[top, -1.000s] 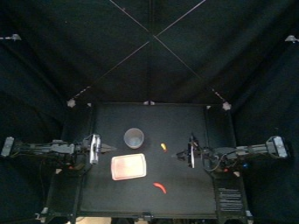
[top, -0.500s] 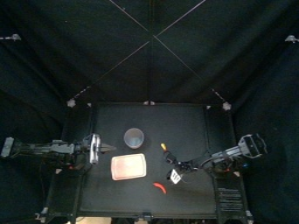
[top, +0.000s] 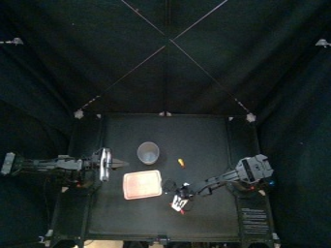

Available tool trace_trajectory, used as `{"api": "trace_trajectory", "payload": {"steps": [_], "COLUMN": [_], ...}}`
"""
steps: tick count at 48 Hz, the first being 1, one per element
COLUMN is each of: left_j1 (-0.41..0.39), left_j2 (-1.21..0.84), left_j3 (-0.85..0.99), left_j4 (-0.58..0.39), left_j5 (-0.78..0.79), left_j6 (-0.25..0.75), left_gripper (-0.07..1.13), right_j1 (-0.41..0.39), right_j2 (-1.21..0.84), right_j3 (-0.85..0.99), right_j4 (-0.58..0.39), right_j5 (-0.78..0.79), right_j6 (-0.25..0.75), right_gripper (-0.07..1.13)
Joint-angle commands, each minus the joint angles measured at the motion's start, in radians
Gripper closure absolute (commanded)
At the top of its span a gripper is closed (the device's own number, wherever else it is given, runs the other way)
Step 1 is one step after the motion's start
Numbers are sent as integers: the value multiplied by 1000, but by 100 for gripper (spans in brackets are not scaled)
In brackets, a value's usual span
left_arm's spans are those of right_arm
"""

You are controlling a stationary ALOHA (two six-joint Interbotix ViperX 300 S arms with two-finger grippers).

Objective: Pick the red chile then place it in the grey bowl
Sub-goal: Pick the red chile

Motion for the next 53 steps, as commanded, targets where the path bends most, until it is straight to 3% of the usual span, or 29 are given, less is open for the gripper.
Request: {"api": "trace_trajectory", "payload": {"steps": [1, 13, 31, 39, 47, 53], "left_j1": [2, 3, 2, 2, 3, 2], "left_j2": [2, 2, 2, 2, 2, 2], "left_j3": [-12, -12, -12, -12, -12, -12], "left_j4": [-2, -2, -2, -2, -2, 0], "left_j5": [-6, -6, -6, -6, -6, -6], "left_j6": [2, 2, 2, 2, 2, 2], "left_gripper": [108, 108, 108, 108, 108, 108], "right_j1": [32, 78, 100, 100, 95, 81], "right_j2": [8, 37, 95, 106, 95, 67], "right_j3": [-54, -58, -89, -103, -121, -144], "right_j4": [-58, -107, -115, -123, -144, -213], "right_j5": [40, 71, 44, 44, 46, 48], "right_j6": [55, 160, 164, 163, 161, 158], "right_gripper": [0, 1, 8, 23, 51, 64]}}
